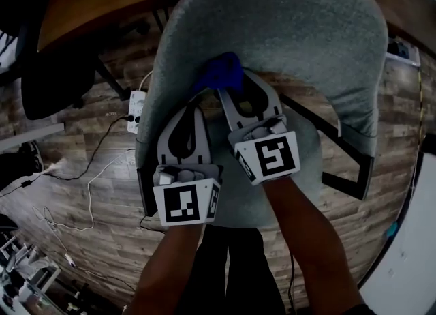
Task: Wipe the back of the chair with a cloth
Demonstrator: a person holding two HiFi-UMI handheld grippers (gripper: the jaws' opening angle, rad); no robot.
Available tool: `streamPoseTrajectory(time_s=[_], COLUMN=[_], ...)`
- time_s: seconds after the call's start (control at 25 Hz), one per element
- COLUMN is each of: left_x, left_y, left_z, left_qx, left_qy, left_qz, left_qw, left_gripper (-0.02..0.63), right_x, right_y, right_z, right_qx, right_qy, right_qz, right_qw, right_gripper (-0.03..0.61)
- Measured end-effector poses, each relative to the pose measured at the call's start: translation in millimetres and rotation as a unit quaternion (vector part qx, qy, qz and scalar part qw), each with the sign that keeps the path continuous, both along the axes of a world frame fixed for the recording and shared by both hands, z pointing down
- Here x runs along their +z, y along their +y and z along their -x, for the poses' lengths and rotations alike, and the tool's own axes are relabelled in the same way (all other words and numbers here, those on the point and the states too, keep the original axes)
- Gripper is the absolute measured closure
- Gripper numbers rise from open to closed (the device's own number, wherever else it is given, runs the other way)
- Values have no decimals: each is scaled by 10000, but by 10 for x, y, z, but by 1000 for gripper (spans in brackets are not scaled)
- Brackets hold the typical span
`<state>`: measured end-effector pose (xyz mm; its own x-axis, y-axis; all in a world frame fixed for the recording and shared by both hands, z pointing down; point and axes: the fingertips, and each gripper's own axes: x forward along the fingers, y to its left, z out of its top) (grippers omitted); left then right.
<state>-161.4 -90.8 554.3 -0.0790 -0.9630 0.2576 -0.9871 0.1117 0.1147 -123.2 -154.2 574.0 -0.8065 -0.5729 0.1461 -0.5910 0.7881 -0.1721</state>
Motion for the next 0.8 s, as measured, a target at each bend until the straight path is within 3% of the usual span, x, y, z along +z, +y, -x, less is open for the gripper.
streamPoseTrajectory(time_s=[0.24,0.56,0.8], left_x=[21,109,144], left_y=[-107,-272,-399], left_z=[-37,-297,-531], left_qx=[233,706,907], left_qy=[-227,-177,-155], left_qz=[-23,45,51], left_qw=[9995,9973,9957], left_gripper=[612,612,612], right_x=[-21,33,47], right_y=[-139,-313,-394], right_z=[-175,-541,-778], right_qx=[280,888,1028], right_qy=[-99,-60,1], right_qz=[-58,30,-32], right_qw=[9995,9960,9947], right_gripper=[455,454,454])
